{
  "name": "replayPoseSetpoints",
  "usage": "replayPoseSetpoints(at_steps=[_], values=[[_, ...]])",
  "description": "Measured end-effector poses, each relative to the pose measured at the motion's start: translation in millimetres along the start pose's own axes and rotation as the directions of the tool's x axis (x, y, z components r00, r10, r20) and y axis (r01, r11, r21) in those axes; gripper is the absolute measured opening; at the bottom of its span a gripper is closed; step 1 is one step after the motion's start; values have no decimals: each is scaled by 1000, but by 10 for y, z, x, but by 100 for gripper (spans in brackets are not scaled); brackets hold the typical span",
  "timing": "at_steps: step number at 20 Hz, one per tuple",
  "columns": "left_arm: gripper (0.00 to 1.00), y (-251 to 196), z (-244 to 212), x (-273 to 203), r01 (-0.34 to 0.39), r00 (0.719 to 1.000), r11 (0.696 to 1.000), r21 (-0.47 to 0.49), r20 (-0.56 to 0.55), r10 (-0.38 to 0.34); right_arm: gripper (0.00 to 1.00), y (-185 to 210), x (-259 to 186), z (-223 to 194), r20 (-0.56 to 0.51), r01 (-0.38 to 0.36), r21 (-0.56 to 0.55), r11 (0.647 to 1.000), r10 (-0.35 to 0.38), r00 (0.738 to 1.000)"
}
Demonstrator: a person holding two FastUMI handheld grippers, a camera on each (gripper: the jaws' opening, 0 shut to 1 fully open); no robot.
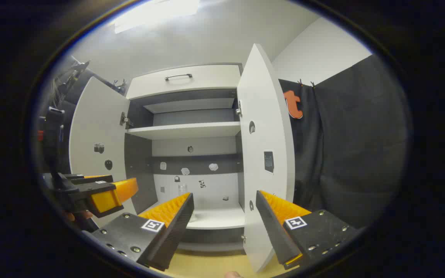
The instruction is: Grasp the bottle in the cabinet with the left hand and place it on the coaster, then close the right door with the right hand and the left door with the left hand.
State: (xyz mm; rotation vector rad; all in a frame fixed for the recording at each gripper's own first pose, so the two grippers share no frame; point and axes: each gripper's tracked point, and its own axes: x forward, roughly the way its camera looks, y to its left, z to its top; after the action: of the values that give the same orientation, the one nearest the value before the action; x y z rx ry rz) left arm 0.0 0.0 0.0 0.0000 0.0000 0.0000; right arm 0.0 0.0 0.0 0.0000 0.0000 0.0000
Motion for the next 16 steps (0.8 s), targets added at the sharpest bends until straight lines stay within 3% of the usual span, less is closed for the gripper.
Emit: replayPoseSetpoints(at_steps=[16], values=[[99, 7, -13, 49, 9, 1000, 1000, -4, -12, -9, 98, -14, 42, -42, -11, 1, -4, 1000, -1, 1000]])
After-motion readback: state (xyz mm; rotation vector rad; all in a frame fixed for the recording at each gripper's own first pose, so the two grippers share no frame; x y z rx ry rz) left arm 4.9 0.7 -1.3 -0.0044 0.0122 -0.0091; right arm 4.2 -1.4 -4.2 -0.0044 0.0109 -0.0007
